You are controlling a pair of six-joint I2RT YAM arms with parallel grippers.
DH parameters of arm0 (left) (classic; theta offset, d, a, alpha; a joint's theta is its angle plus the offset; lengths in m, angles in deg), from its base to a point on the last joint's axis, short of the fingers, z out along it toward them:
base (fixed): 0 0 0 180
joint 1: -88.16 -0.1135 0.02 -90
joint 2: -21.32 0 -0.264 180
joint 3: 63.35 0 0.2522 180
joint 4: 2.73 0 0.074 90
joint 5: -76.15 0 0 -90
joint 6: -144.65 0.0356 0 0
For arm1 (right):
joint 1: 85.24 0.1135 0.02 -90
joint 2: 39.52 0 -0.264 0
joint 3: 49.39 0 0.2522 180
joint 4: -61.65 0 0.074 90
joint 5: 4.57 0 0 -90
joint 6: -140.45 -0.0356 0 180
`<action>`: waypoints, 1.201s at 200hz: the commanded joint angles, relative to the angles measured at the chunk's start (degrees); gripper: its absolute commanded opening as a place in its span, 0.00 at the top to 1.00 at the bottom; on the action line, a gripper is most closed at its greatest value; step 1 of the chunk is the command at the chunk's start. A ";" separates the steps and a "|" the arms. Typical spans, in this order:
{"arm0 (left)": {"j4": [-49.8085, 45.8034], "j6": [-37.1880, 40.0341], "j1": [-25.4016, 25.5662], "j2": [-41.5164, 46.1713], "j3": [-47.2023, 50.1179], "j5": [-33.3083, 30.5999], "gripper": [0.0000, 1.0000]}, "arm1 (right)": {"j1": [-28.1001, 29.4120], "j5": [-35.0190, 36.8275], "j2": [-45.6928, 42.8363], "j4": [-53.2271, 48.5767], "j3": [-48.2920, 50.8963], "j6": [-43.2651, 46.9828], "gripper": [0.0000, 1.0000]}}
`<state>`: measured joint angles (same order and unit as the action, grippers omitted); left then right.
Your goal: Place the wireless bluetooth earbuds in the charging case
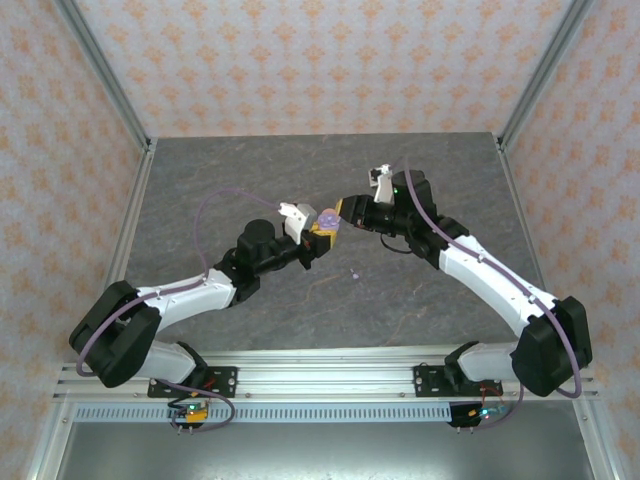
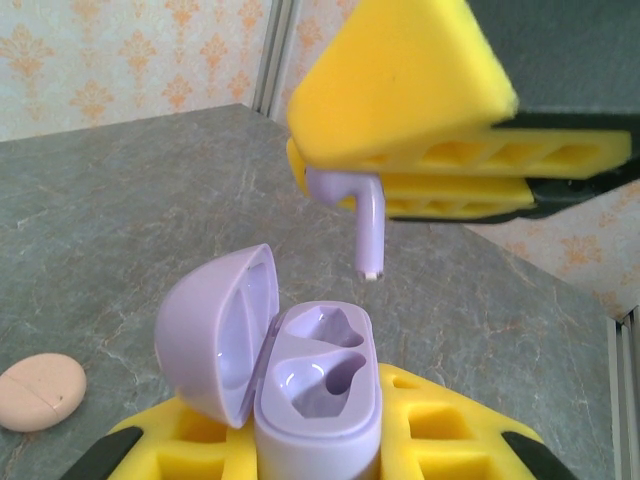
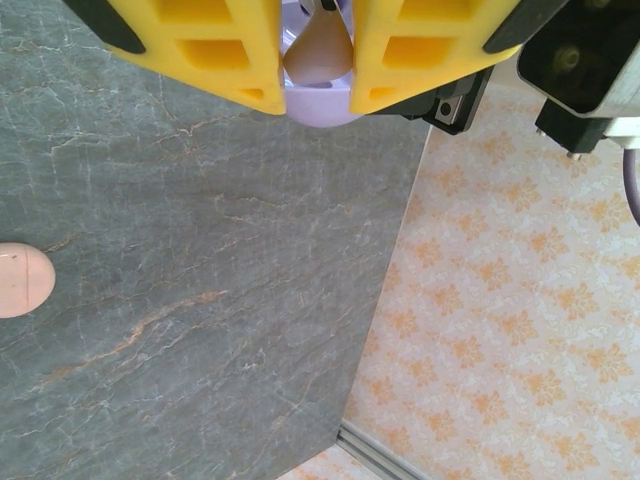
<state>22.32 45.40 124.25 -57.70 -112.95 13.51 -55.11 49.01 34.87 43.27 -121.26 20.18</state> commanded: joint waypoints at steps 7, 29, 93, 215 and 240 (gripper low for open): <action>-0.10 -0.83 0.72 -0.71 -2.56 -1.38 0.86 | 0.65 0.06 -0.23 2.08 -0.96 -0.37 0.79; -0.86 -0.76 0.82 -0.81 -3.14 -1.26 0.87 | 0.72 0.02 0.01 2.07 -0.87 -0.41 0.79; -1.71 -0.67 1.20 -1.10 -3.76 -1.42 0.86 | 0.86 0.13 0.16 2.06 -0.68 -0.49 0.79; -3.01 -0.68 1.43 -1.01 -4.33 -2.52 0.86 | 1.60 1.87 1.28 1.05 -0.63 -0.23 0.79; -3.38 -0.83 1.43 -0.96 -4.42 -3.81 0.86 | 1.62 2.37 1.19 0.14 -0.69 0.23 0.79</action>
<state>19.28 45.03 125.30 -58.47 -115.46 12.13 -53.86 50.12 35.85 43.42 -121.26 20.21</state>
